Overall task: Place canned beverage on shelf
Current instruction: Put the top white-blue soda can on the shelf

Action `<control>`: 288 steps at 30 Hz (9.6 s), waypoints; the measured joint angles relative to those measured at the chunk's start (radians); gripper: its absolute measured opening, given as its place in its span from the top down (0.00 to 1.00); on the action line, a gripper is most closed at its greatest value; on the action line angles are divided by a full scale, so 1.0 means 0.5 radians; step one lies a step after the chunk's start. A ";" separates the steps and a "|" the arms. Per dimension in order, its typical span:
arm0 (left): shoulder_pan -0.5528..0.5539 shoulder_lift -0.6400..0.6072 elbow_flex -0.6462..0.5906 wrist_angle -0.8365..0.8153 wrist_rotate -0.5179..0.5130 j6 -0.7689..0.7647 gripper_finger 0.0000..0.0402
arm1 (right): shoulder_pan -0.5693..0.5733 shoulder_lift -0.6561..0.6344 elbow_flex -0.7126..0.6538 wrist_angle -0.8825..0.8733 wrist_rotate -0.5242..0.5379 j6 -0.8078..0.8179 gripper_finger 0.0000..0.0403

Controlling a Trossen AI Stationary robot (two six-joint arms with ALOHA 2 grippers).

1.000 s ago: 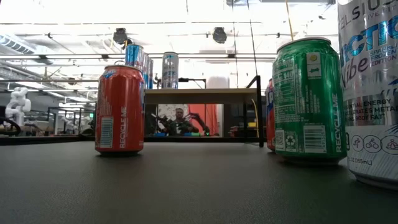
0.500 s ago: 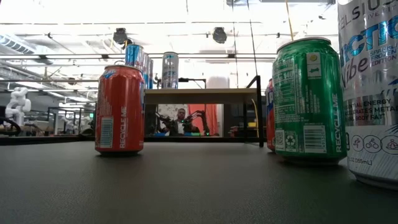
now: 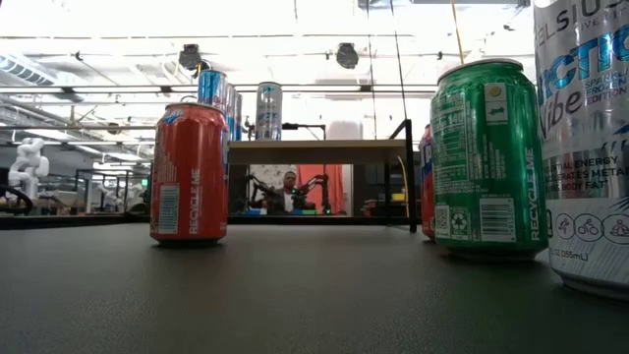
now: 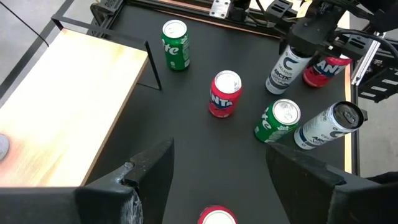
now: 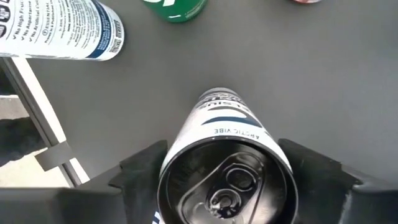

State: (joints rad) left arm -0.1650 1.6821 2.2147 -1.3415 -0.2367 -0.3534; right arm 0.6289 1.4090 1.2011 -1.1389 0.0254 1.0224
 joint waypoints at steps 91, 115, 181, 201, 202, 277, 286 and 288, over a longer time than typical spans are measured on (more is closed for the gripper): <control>0.118 -0.001 0.000 0.465 0.196 0.472 0.37 | -0.391 0.002 1.392 -0.699 -0.052 -1.012 0.39; 0.314 0.128 0.002 0.707 0.524 0.524 0.37 | -0.649 0.000 1.479 -0.532 0.111 -1.964 0.39; 0.072 0.382 -0.002 0.862 -0.435 0.579 0.06 | -1.103 0.003 1.476 0.132 0.255 -3.049 0.39; 0.129 0.401 0.002 0.736 -0.338 0.503 0.00 | -1.103 0.003 1.476 0.131 0.256 -3.026 0.39; 0.134 0.406 0.002 0.733 -0.338 0.518 0.00 | -1.103 0.003 1.476 0.131 0.256 -3.026 0.39; 0.238 0.232 -0.001 1.859 -0.701 0.245 0.32 | -1.325 -0.535 1.067 0.437 0.359 -1.782 0.13; 0.237 0.235 -0.001 2.104 -0.728 0.075 0.32 | -1.400 -0.526 0.760 1.246 0.139 -1.506 0.12; 0.237 0.235 -0.001 2.100 -0.727 0.013 0.32 | -1.429 -0.494 0.760 1.303 0.108 -1.501 0.12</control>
State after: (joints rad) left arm -0.0463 1.7997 2.2143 -0.2913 -0.6003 -0.3470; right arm -0.0856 1.1619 1.5808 -0.4876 0.0794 0.2718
